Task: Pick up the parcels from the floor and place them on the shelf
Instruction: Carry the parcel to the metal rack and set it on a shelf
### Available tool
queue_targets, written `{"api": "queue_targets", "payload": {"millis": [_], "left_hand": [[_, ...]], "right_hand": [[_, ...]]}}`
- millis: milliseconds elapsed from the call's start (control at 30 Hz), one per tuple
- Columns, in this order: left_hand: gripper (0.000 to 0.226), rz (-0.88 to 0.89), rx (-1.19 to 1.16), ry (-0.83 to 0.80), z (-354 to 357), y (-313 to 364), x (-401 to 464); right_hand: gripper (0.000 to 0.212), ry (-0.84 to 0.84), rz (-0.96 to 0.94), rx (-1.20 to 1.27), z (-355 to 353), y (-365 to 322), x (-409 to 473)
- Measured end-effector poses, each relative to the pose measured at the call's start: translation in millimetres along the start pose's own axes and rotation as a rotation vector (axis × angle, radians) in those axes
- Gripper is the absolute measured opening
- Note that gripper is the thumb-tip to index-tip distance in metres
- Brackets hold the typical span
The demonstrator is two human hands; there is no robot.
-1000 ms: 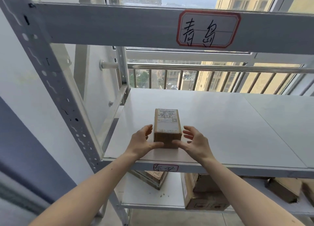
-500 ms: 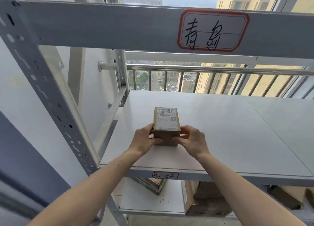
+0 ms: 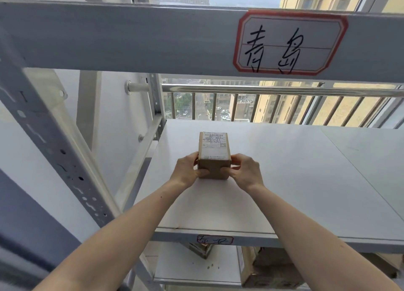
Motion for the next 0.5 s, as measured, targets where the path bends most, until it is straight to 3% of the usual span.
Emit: {"api": "queue_targets", "payload": {"millis": [333, 500], "left_hand": [[0.056, -0.022, -0.02, -0.013, 1.6, -3.5, 1.5], [0.053, -0.062, -0.025, -0.02, 4.7, -8.2, -2.2]], "right_hand": [[0.047, -0.001, 0.014, -0.014, 3.2, 2.9, 3.5], [0.062, 0.001, 0.039, -0.019, 4.0, 5.0, -3.3]]}}
Point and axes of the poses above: each hand's wrist, its own x-axis towards the middle knuckle, its own z-axis out of the palm, y = z × x, the point moved 9 cm from there along x, towards the middle knuckle, and after that the axes turned 9 degrees about -z, right-handed, at the moved point
